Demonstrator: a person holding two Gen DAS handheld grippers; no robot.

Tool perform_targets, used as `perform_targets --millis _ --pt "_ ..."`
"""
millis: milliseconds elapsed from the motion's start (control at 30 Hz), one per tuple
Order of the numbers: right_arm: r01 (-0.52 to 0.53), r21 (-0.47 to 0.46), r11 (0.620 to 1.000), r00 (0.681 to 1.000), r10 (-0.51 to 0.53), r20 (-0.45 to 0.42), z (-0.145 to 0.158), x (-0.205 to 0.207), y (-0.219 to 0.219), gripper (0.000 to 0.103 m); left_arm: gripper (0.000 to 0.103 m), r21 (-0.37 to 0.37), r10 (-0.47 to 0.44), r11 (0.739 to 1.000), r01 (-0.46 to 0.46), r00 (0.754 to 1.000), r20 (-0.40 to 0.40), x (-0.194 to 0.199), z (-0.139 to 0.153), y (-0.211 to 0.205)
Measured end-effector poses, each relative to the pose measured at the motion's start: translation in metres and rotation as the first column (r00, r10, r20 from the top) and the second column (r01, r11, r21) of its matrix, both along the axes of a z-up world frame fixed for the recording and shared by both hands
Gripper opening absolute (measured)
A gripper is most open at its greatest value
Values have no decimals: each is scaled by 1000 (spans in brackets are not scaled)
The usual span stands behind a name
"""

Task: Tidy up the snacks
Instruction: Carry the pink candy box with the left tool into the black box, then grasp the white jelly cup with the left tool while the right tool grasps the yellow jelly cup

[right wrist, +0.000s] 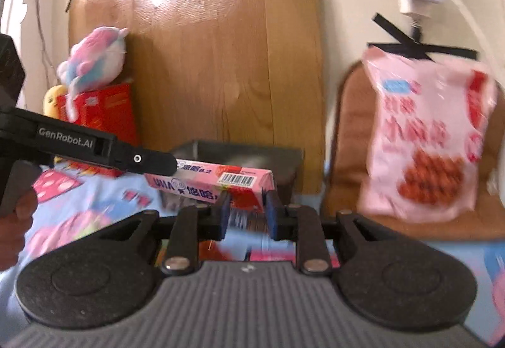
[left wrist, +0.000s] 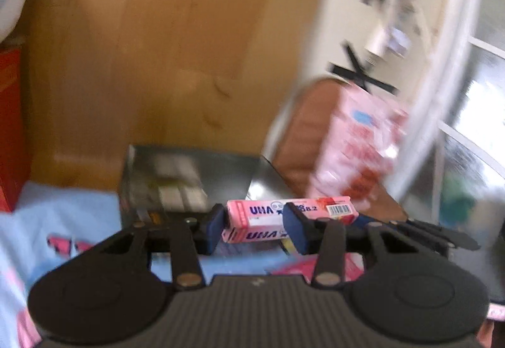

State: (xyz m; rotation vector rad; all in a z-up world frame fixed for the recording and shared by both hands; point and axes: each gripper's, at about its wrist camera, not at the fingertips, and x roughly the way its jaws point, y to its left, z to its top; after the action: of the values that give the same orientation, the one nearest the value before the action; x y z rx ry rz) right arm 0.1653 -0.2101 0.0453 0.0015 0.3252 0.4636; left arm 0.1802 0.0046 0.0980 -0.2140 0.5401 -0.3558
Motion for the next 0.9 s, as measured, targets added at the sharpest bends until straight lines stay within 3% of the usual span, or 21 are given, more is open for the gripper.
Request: perform_targets --millis 100,167,267,333,467,600,800,900 --pt "11 -20 1000 1000 -11 0 3 41 18 28 45 0 32 999 -32 999 -18 38 -5 5" --pt "17 -37 999 1000 -18 -20 0 63 27 34 46 11 42 999 -41 998 -56 55 -12 5" --pt "67 -24 997 996 -69 -61 -5 76 24 36 46 -1 38 999 -38 998 -47 43 -16 10" --pt "63 48 997 994 -59 -88 -9 64 7 36 48 -33 12 999 -14 999 -49 26 -19 16" --pt "21 150 988 978 11 -210 -31 29 -21 38 48 -151 -132 983 108 979 -158 3 -41 12" --pt "-46 182 982 939 105 -327 -59 3 -26 36 48 -154 -206 972 176 955 -213 -20 -63 -12" --pt "-33 206 978 950 95 -296 -60 -50 -37 34 48 -147 -273 959 242 927 -258 -59 -78 -34" --pt "-31 216 976 952 94 -291 -60 -77 -43 27 48 -156 -310 948 278 916 -253 -78 -76 -41"
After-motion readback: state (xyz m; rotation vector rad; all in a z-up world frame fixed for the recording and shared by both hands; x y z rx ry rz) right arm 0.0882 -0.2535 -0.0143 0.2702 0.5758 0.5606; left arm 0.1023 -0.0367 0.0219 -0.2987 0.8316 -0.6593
